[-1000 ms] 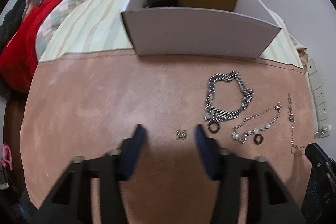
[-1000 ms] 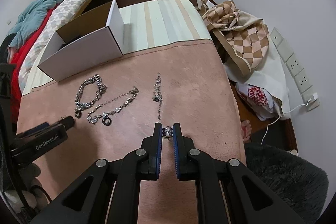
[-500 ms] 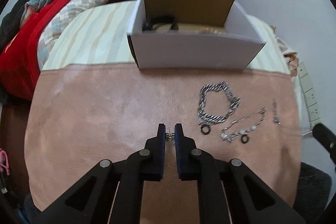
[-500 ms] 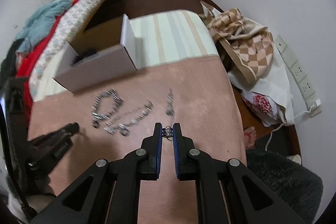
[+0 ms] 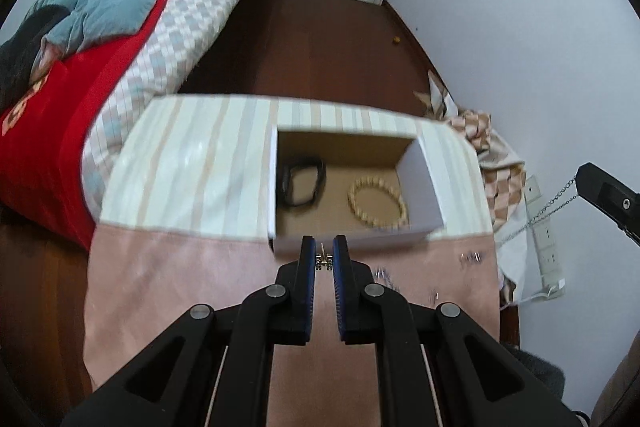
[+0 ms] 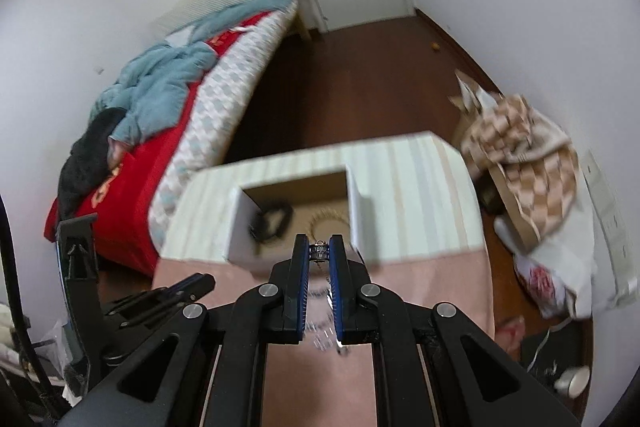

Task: Organize jewelry
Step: 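Carry the chain and charm into the white box while both tools open, then withdraw both tools from the box toward the silver bracelets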

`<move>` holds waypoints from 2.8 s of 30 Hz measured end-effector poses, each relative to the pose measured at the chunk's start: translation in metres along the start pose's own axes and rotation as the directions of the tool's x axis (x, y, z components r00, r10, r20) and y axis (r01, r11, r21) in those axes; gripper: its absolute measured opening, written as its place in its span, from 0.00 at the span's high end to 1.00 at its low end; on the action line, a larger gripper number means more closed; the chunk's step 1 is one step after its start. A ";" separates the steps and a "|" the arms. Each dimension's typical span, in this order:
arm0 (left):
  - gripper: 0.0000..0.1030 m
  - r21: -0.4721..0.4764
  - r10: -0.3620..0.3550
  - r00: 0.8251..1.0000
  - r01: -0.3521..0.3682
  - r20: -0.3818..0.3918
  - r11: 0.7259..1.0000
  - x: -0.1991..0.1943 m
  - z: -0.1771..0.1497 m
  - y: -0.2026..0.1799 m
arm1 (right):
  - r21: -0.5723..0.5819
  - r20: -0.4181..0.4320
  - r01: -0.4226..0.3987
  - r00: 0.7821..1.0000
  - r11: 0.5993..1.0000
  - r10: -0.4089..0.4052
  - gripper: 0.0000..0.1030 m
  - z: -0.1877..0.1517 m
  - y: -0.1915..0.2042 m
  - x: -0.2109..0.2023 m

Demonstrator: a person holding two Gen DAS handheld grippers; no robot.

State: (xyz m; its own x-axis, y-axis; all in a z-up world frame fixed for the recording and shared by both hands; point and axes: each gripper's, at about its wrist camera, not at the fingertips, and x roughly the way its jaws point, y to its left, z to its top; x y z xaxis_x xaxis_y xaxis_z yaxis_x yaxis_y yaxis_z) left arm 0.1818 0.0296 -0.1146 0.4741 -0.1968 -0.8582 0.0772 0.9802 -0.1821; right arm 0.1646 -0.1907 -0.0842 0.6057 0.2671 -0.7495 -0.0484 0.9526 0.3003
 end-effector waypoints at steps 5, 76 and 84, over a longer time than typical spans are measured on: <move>0.94 -0.007 0.003 1.000 -0.003 -0.007 1.000 0.013 0.036 0.009 | -0.048 0.013 -0.011 1.000 0.999 0.012 0.90 0.040 0.023 0.018; 0.02 -0.005 0.245 0.949 -0.249 0.198 0.969 -0.064 -0.008 -0.012 | -0.150 0.053 0.327 0.945 0.933 -0.322 0.04 -0.016 0.028 0.010; 0.02 -0.015 0.259 0.937 -0.263 0.233 0.965 -0.085 -0.022 -0.020 | -0.129 0.112 0.300 0.951 0.945 -0.287 0.04 -0.021 0.036 -0.031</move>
State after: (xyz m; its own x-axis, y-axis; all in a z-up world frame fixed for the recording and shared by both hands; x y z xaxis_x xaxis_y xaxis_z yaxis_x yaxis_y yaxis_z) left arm 0.1211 0.0260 -0.0487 0.6685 0.0744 -0.7400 -0.0636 0.9971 0.0428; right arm 0.1278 -0.1616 -0.0623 0.6792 -0.0357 -0.7331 0.0339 0.9993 -0.0173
